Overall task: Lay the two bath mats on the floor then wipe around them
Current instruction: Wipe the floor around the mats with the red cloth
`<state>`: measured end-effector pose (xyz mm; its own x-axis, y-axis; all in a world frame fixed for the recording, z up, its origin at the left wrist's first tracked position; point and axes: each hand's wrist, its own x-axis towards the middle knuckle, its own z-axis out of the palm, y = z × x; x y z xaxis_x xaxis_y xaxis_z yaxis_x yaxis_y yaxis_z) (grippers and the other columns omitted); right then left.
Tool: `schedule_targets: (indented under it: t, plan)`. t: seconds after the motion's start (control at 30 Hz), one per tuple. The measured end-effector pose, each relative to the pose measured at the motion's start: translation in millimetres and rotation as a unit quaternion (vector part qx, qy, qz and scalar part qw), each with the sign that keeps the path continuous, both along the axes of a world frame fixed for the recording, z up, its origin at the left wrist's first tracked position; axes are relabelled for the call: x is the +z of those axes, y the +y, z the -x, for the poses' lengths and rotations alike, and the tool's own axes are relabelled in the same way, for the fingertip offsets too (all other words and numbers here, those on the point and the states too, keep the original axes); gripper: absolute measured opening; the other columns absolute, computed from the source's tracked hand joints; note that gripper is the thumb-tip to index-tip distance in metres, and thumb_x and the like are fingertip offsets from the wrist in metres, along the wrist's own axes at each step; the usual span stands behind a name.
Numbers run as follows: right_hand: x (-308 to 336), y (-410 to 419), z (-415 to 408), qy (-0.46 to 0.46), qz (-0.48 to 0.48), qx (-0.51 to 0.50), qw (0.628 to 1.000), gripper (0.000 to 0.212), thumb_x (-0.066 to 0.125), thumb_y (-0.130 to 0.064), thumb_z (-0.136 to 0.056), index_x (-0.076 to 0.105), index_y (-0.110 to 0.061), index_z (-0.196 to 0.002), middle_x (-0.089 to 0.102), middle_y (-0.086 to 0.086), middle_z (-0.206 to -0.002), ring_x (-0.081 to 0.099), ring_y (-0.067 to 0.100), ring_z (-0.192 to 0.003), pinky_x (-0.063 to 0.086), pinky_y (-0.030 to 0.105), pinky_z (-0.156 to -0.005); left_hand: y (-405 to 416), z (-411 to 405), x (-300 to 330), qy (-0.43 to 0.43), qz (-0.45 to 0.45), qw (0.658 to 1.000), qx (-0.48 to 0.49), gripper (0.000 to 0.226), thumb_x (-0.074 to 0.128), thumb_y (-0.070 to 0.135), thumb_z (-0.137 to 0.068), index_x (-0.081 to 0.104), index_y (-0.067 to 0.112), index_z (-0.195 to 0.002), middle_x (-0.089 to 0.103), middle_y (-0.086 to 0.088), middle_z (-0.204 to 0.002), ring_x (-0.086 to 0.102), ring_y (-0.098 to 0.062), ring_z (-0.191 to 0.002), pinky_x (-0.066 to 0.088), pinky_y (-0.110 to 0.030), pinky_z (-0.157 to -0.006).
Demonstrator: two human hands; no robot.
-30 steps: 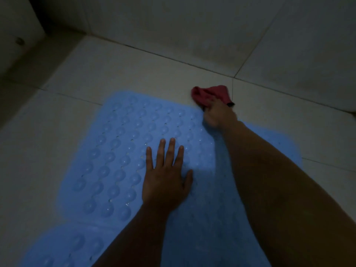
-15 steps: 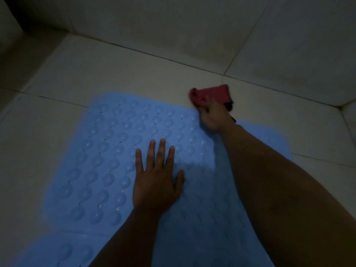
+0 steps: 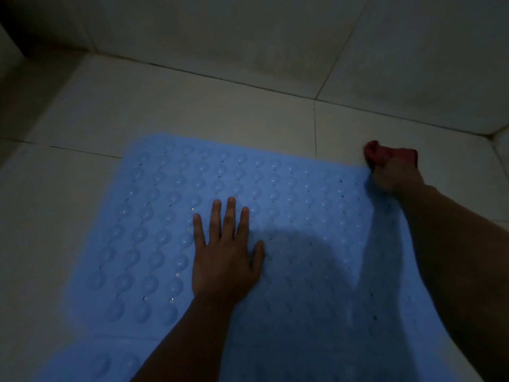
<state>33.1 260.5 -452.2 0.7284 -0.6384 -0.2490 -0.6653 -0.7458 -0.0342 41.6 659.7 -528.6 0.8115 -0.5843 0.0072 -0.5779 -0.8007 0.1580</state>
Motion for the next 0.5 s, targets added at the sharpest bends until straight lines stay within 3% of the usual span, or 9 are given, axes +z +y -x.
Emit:
schedule_targets:
  t: [0.07, 0.13, 0.23, 0.33, 0.43, 0.5]
  plan:
    - [-13, 20, -15, -0.073, -0.037, -0.015, 0.997, 0.060, 0.037, -0.047, -0.099, 0.036, -0.027, -0.156, 0.045, 0.025, -0.152, 0.043, 0.045, -0.138, 0.026, 0.043, -0.122, 1, 0, 0, 0.000, -0.004, 1.000, 0.001, 0.074, 0.026, 0.061, -0.103, 0.022, 0.018, -0.164, 0.003, -0.010, -0.173, -0.007, -0.033, -0.160, 0.006, -0.065, -0.124]
    - [-35, 41, -36, -0.109, -0.066, 0.046, 0.991, 0.052, 0.035, -0.040, -0.104, 0.038, -0.030, -0.155, 0.038, 0.020, -0.158, 0.036, 0.045, -0.143, 0.021, 0.046, -0.124, 3, 0, -2, 0.001, -0.008, 1.000, -0.002, 0.075, 0.024, 0.062, -0.103, 0.020, 0.019, -0.164, 0.002, -0.010, -0.173, -0.008, -0.033, -0.160, 0.006, -0.065, -0.124]
    - [-45, 59, -50, -0.109, -0.095, 0.121, 0.982, 0.061, 0.024, -0.042, -0.096, 0.029, -0.039, -0.156, 0.025, 0.007, -0.166, 0.022, 0.036, -0.152, 0.017, 0.054, -0.125, 3, -2, -3, -0.006, -0.003, 1.000, 0.002, 0.074, 0.026, 0.061, -0.102, 0.026, 0.018, -0.163, 0.007, -0.010, -0.173, -0.003, -0.033, -0.160, 0.007, -0.065, -0.124]
    - [-41, 14, -26, -0.113, -0.038, 0.174, 0.978, 0.063, 0.029, -0.025, -0.093, 0.036, -0.027, -0.156, 0.034, 0.003, -0.162, 0.023, 0.027, -0.153, 0.012, 0.042, -0.128, 0, -3, -3, -0.012, 0.001, 1.000, -0.001, 0.074, 0.028, 0.060, -0.101, 0.030, 0.017, -0.162, 0.012, -0.011, -0.173, 0.000, -0.034, -0.160, 0.007, -0.065, -0.124]
    - [-33, -43, 19, -0.037, 0.006, 0.086, 0.996, 0.080, 0.027, -0.032, -0.077, 0.034, -0.019, -0.156, 0.038, 0.008, -0.160, 0.021, 0.028, -0.154, 0.000, 0.035, -0.128, -2, -1, -3, -0.012, -0.009, 1.000, -0.001, 0.075, 0.026, 0.060, -0.101, 0.028, 0.017, -0.163, 0.009, -0.011, -0.173, -0.002, -0.033, -0.160, 0.006, -0.065, -0.124]
    - [-40, -65, 56, -0.044, 0.016, 0.043, 0.998, 0.084, 0.021, -0.043, -0.076, 0.041, -0.017, -0.153, 0.040, 0.011, -0.159, 0.027, 0.030, -0.151, 0.001, 0.035, -0.128, -2, -1, -3, -0.014, -0.009, 1.000, -0.002, 0.076, 0.024, 0.061, -0.101, 0.026, 0.017, -0.163, 0.008, -0.011, -0.173, -0.003, -0.033, -0.160, 0.006, -0.065, -0.124]
